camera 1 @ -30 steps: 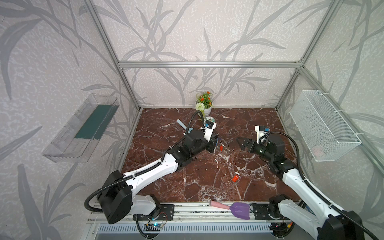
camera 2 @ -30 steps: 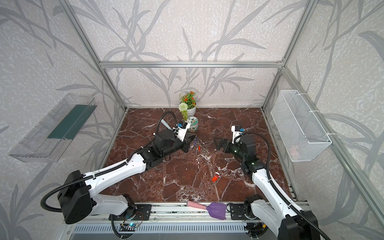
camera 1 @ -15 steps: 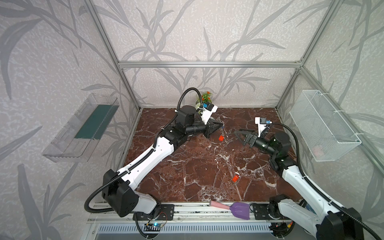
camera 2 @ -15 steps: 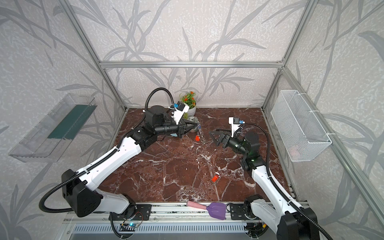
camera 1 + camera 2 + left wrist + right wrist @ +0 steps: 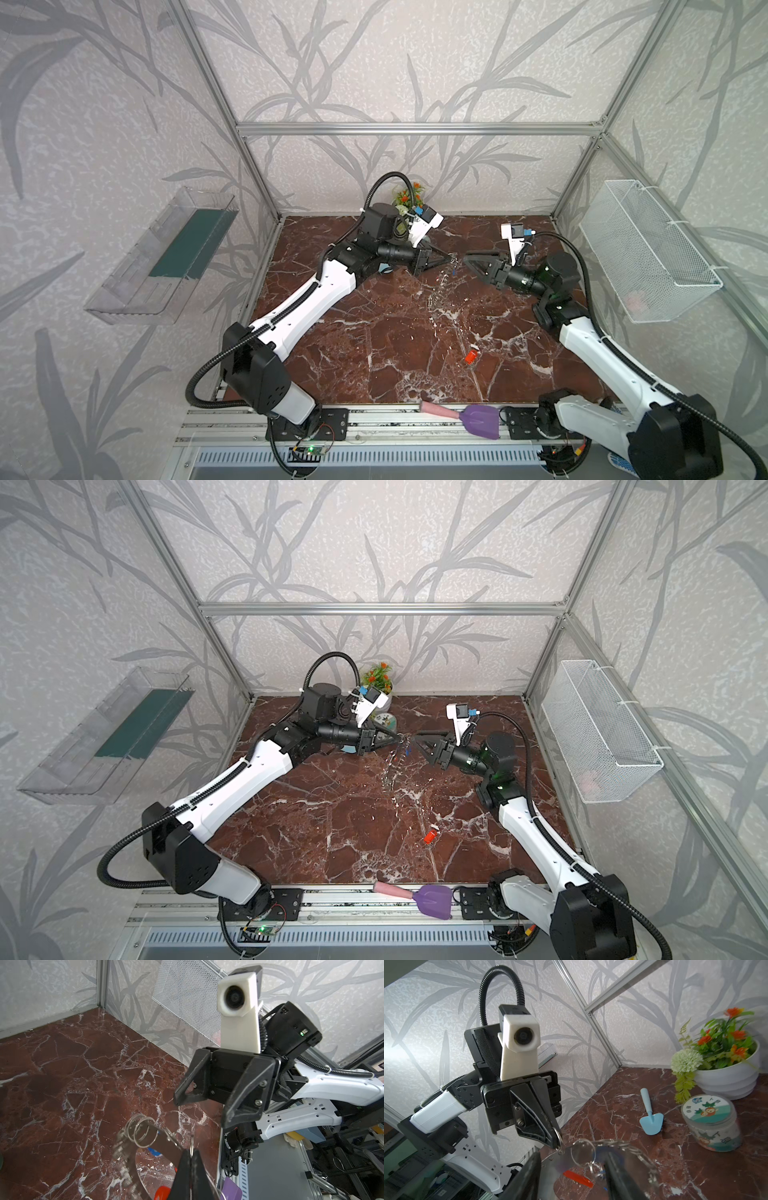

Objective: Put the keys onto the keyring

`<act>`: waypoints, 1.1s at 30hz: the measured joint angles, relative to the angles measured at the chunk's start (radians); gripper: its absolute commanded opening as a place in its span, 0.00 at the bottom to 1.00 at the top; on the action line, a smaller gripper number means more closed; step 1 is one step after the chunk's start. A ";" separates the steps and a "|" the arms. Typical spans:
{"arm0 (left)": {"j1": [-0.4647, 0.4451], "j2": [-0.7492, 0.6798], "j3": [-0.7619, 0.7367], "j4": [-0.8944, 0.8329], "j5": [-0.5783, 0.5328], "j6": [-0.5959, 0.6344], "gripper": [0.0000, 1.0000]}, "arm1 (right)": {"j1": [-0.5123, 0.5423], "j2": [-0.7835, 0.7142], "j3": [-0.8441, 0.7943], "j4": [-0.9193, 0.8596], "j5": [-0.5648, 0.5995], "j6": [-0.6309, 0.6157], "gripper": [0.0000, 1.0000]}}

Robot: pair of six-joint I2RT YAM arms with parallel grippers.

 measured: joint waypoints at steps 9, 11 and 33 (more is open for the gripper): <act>0.000 0.019 0.020 -0.021 0.035 0.002 0.00 | 0.009 0.047 0.015 0.065 -0.058 0.034 0.28; 0.000 0.028 0.031 -0.032 0.037 0.002 0.00 | 0.009 0.047 0.019 0.079 -0.063 0.041 0.26; 0.000 0.031 0.034 -0.047 0.054 0.002 0.00 | 0.029 0.097 0.046 0.098 -0.097 0.051 0.15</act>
